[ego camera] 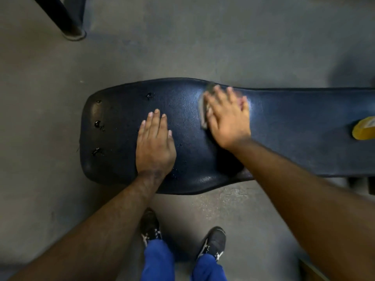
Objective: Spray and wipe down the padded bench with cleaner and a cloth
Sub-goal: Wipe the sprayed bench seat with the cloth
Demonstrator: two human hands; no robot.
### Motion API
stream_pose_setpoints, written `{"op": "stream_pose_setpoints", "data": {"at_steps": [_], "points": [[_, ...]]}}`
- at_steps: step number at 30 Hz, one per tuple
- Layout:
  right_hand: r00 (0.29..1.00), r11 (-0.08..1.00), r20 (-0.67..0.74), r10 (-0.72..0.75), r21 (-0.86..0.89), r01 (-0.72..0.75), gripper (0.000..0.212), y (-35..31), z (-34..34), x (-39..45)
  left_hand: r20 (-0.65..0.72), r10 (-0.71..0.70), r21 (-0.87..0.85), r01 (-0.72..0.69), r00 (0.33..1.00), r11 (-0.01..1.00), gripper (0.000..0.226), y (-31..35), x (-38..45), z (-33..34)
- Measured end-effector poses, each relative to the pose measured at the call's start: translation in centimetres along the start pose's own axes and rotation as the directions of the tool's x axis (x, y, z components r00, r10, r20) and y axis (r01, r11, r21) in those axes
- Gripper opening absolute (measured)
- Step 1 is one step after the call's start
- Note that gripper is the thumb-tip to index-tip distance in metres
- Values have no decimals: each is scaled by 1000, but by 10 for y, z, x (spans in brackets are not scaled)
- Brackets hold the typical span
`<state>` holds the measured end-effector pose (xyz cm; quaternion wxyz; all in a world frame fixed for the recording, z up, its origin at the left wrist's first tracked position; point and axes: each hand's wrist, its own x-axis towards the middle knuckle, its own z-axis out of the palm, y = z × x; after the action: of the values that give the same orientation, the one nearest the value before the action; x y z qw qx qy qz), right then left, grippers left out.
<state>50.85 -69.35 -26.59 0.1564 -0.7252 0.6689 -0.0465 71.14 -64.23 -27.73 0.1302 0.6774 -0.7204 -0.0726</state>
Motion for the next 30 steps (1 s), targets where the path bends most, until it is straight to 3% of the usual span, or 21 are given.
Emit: {"op": "stream_pose_setpoints", "data": {"at_steps": [1, 2, 3, 5, 6, 7, 9, 10, 11, 12, 13, 15, 16, 18, 20, 21, 23, 25, 26, 28, 30], "points": [[989, 989, -21, 149, 9, -149, 57, -10, 2, 0, -3, -2, -6, 2, 1000, 1000, 49, -1, 0, 1], [988, 988, -31, 152, 0, -152, 58, -25, 8, -10, -5, -4, -18, 4, 1000, 1000, 49, -1, -1, 0], [1000, 1000, -18, 11, -22, -12, 57, -40, 14, -28, -14, -3, -33, 3, 1000, 999, 49, 0, 0, 0], [941, 941, 79, -329, -53, 334, 55, -39, 17, -67, -44, -3, -70, 0, 999, 998, 48, -2, 0, 0], [905, 904, 106, -413, -74, 421, 55, -24, 15, -70, -54, -12, -102, 7, 998, 995, 47, -2, -1, 0], [914, 907, 86, -397, -115, 405, 55, -10, 12, -64, -62, -21, -136, 13, 998, 991, 46, -3, -2, 0], [997, 991, -43, -67, -121, 62, 57, 0, 11, -46, -84, -20, -172, 6, 996, 985, 45, -4, -2, 2], [987, 987, -99, 128, -84, -136, 59, -12, 15, -45, -94, -15, -178, -2, 995, 984, 45, -5, -2, 3], [972, 976, -120, 201, -62, -210, 60, -30, 20, -53, -101, -13, -183, -6, 995, 983, 45, -5, -3, 2], [986, 988, -102, 131, -67, -139, 60, -48, 26, -68, -107, -11, -190, -10, 994, 982, 46, -5, -3, 1], [998, 996, -52, -42, -76, 38, 59, -59, 30, -89, -108, -9, -199, -13, 994, 980, 47, -4, -3, 0], [935, 937, 103, -340, -52, 346, 56, -39, 25, -117, -101, -12, -216, -10, 995, 976, 45, -5, -3, -1], [927, 927, 100, -361, -67, 368, 56, -20, 20, -116, -106, -14, -222, -10, 994, 975, 44, -6, -3, 0], [998, 996, -7, -62, -67, 62, 59, 4, 13, -106, -117, -8, -216, -18, 993, 976, 42, -6, -4, 1], [972, 978, -118, 204, -13, -207, 62, -18, 22, -108, -102, -14, -218, -9, 995, 976, 42, -5, -3, 1], [977, 984, -124, 173, -16, -176, 62, -41, 29, -118, -90, -19, -232, -3, 996, 973, 43, -4, -3, -1], [992, 992, -54, -112, -58, 109, 60, -73, 41, -147, -77, 4, -274, -25, 997, 961, 43, -5, -4, -9], [950, 945, 31, -312, -90, 314, 56, -49, 35, -151, -67, 69, -303, -86, 995, 949, 43, -12, -11, -21], [957, 951, 15, -291, -107, 291, 56, -32, 30, -142, -70, 101, -304, -117, 992, 946, 43, -18, -17, -28], [997, 997, -66, 46, -51, -49, 58, -20, 22, -124, -78, 122, -273, -139, 989, 952, 42, -34, -27, -37], [950, 959, -133, 282, -4, -285, 59, -53, 32, -126, -76, 86, -214, -100, 993, 972, 43, -54, -31, -40]]}}
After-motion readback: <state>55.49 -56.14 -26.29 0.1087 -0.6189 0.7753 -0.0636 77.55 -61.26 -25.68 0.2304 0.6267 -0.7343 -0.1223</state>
